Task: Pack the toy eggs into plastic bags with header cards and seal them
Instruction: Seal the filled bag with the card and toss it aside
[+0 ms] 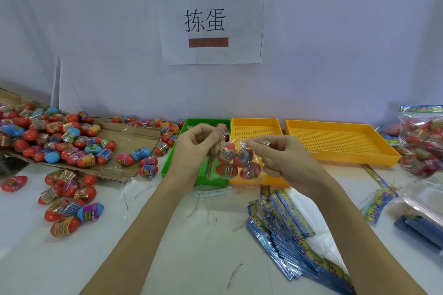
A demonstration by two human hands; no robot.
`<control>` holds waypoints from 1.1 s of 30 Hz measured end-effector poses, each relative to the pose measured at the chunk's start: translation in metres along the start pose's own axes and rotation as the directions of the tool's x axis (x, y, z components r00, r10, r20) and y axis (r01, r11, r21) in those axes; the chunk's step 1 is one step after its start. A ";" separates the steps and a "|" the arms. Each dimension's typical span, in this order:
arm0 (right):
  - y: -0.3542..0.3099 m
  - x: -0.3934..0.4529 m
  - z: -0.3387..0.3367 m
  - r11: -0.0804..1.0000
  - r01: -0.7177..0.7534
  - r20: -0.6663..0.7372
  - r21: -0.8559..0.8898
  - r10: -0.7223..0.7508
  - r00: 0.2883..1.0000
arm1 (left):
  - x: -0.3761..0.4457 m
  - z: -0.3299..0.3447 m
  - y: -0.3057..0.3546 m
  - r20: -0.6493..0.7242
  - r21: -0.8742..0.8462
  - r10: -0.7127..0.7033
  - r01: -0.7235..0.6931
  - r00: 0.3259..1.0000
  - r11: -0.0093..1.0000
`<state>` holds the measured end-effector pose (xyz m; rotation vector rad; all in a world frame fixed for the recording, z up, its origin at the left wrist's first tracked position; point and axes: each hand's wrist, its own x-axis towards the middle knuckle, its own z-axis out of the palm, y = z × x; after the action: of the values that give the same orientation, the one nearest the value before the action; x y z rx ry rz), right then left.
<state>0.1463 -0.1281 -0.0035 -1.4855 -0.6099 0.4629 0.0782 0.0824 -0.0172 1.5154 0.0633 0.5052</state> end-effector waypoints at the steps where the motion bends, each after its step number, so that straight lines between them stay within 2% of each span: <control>1: 0.000 0.000 -0.001 1.000 0.012 -0.020 -0.013 -0.012 1.000 | 0.001 0.001 -0.001 -0.062 0.003 0.022 -0.022 0.998 1.000; 3: 0.000 0.000 -0.001 0.998 0.038 -0.056 -0.051 -0.041 0.998 | 0.003 0.004 -0.004 -0.214 0.116 0.104 -0.080 0.971 0.990; 5: 0.001 0.000 0.001 0.996 0.061 -0.101 -0.067 -0.067 0.993 | 0.002 0.008 -0.006 -0.289 0.294 0.248 -0.161 0.925 0.942; 7: 0.001 0.001 0.004 0.995 0.074 -0.123 -0.066 -0.081 0.989 | 0.000 0.012 -0.005 -0.295 0.310 0.300 -0.206 0.907 0.928; 12: 0.000 -0.001 0.006 0.984 0.057 -0.079 -0.168 -0.071 0.994 | 0.000 0.006 -0.004 -0.188 0.403 0.424 -0.324 0.886 0.856; 18: 0.003 0.002 0.005 0.996 0.088 -0.205 -0.033 -0.093 0.974 | 0.001 0.009 -0.005 -0.174 0.415 0.435 -0.335 0.884 0.846; 20: 0.003 0.002 0.006 0.998 0.064 -0.148 -0.003 -0.063 0.987 | 0.000 0.009 -0.004 -0.194 0.388 0.432 -0.335 0.881 0.859; 22: 0.003 0.001 0.007 0.999 -0.029 -0.033 0.013 0.029 0.999 | 0.000 0.006 -0.002 -0.204 0.365 0.414 -0.324 0.887 0.873; 24: 0.004 0.000 0.008 0.994 -0.095 0.060 -0.055 0.098 0.993 | -0.001 0.002 0.001 -0.195 0.347 0.389 -0.307 0.901 0.886; 26: 0.004 -0.001 0.009 0.988 -0.115 0.090 -0.100 0.124 0.988 | -0.001 0.002 0.002 -0.177 0.335 0.374 -0.302 0.910 0.893; 33: 0.004 0.001 0.002 0.981 -0.185 0.119 0.052 0.178 0.977 | 0.001 -0.001 0.001 -0.138 0.336 0.337 -0.276 0.931 0.901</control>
<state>0.1462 -0.1256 -0.0078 -1.4687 -0.5456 0.7063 0.0781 0.0834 -0.0163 1.7933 0.0560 0.9335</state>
